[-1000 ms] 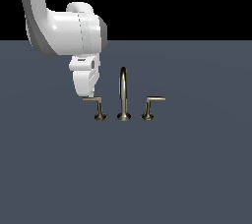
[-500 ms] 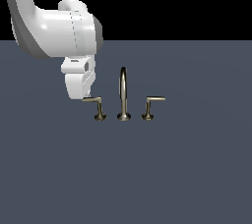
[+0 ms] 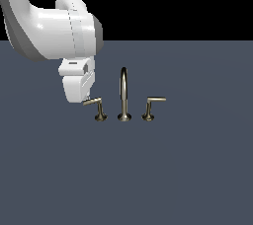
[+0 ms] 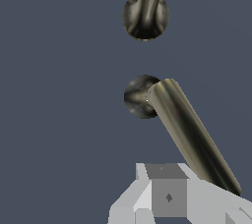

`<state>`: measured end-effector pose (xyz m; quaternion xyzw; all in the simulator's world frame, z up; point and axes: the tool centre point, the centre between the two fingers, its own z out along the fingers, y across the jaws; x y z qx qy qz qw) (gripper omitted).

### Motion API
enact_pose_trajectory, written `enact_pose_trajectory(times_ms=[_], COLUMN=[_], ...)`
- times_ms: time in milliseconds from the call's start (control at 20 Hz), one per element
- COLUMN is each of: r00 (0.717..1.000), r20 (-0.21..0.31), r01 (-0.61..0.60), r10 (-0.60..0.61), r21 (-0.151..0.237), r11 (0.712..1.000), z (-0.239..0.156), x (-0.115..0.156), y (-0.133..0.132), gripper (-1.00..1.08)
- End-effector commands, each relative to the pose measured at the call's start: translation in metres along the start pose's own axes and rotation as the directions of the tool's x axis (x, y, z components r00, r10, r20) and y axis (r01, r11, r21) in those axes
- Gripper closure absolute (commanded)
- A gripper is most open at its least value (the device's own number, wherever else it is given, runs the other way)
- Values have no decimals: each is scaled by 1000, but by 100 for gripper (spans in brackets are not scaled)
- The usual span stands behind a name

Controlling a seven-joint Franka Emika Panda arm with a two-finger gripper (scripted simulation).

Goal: Turn on the faucet by rotating a designated handle.

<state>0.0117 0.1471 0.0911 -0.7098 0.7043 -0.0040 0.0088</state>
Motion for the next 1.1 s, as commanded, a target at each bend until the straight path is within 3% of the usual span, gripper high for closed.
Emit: enact_pose_trajectory(times_ms=[0, 300, 400, 1050], r00=[1000, 1000, 1000, 1000], r20=[-6, -7, -2, -6], r01=[2, 6, 6, 6], r10=[-2, -6, -6, -6], r21=[-14, -17, -9, -18], r11=[1000, 1000, 1000, 1000], z=[0, -1, 0, -1], x=[2, 5, 2, 41], y=[14, 35, 27, 55], gripper=[108, 108, 108, 108])
